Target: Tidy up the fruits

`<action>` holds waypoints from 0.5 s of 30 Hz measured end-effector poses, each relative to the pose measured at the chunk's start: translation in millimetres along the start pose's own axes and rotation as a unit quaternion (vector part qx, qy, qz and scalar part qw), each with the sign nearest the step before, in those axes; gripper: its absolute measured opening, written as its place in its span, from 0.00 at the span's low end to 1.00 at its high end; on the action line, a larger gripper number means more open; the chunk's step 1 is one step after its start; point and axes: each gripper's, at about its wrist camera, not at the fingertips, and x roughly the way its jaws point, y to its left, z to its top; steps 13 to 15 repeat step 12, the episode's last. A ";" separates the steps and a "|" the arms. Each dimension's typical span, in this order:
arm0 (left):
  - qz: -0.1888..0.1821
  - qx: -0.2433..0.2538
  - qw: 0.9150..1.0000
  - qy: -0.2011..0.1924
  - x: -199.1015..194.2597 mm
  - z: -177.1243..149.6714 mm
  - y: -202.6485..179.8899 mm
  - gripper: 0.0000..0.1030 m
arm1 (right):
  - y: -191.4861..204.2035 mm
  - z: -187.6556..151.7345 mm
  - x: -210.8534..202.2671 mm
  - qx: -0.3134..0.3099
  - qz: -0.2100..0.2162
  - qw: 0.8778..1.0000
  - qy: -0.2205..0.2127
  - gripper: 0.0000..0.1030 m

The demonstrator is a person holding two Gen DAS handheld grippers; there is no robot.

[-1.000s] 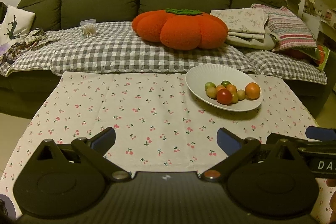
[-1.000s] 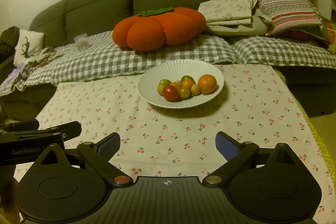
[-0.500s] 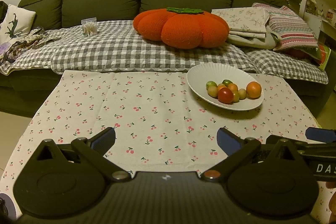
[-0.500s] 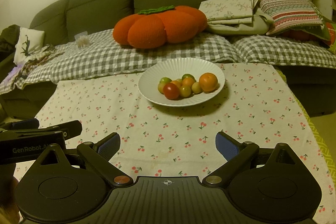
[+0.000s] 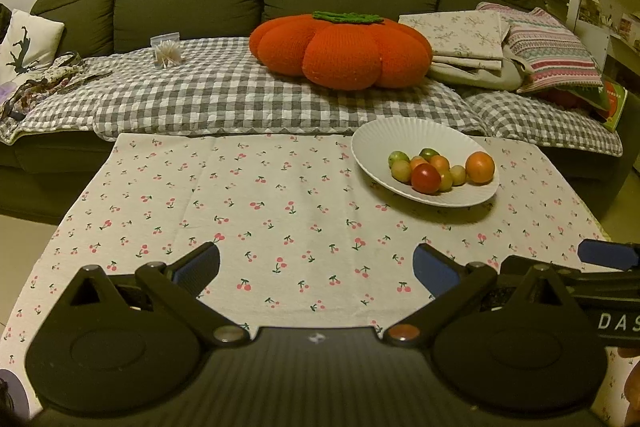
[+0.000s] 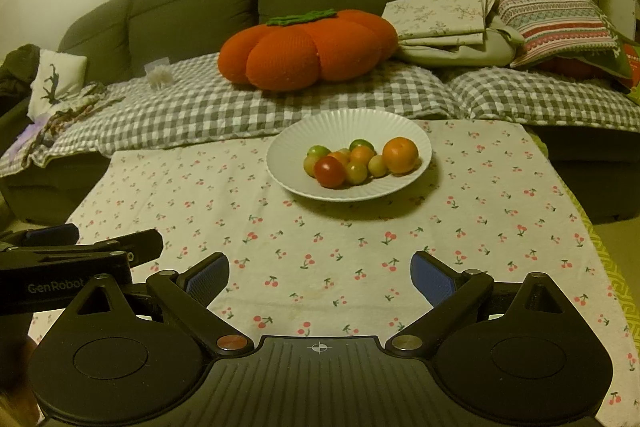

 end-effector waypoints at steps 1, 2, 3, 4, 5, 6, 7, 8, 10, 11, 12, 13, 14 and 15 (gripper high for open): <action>0.000 0.000 1.000 -0.001 -0.1 0.0 0.1 0.99 | -0.1 -0.1 -0.1 0.000 0.000 1.000 0.000 0.96; 0.000 0.000 1.000 -0.002 -0.2 -0.3 -0.1 0.99 | 0.0 0.0 -0.1 0.000 0.000 1.000 0.000 0.96; 0.001 0.001 1.000 -0.004 -0.5 -0.5 -0.4 0.99 | 0.0 0.0 0.0 0.000 0.000 1.000 0.000 0.96; 0.001 0.002 1.000 -0.005 -0.7 -0.5 -0.1 0.99 | 0.0 0.0 0.1 0.000 0.000 1.000 0.000 0.96; 0.001 0.003 1.000 -0.007 -1.0 -0.6 -0.2 0.99 | -0.1 0.0 0.0 0.000 0.000 1.000 -0.001 0.96; 0.002 0.004 1.000 -0.008 -1.3 -0.5 -0.1 0.99 | 0.0 0.1 0.0 0.000 0.001 1.000 0.000 0.96; 0.002 0.004 1.000 -0.009 -1.5 -0.5 -0.2 0.99 | 0.1 0.2 0.0 0.000 0.000 1.000 0.000 0.96; 0.002 0.004 1.000 -0.008 -1.5 -0.3 0.1 0.99 | 0.2 0.2 -0.1 0.000 0.000 1.000 0.000 0.96; 0.002 0.003 1.000 -0.007 -1.4 -0.3 0.2 0.99 | 0.2 0.3 -0.1 0.000 0.000 1.000 0.000 0.96; 0.002 0.003 1.000 -0.006 -1.2 -0.2 0.4 0.99 | 0.2 0.3 -0.1 0.000 0.000 1.000 0.000 0.96; 0.001 0.002 1.000 -0.005 -1.0 -0.2 0.6 0.99 | 0.2 0.4 -0.1 0.000 0.000 1.000 0.000 0.96; 0.001 0.002 1.000 -0.005 -1.0 -0.2 0.6 0.99 | 0.2 0.4 -0.1 0.000 0.000 1.000 0.000 0.96; 0.001 0.002 1.000 -0.005 -1.0 -0.2 0.6 0.99 | 0.2 0.4 -0.1 0.000 0.000 1.000 0.000 0.96; 0.001 0.002 1.000 -0.005 -1.0 -0.2 0.6 0.99 | 0.2 0.4 -0.1 0.000 0.000 1.000 0.000 0.96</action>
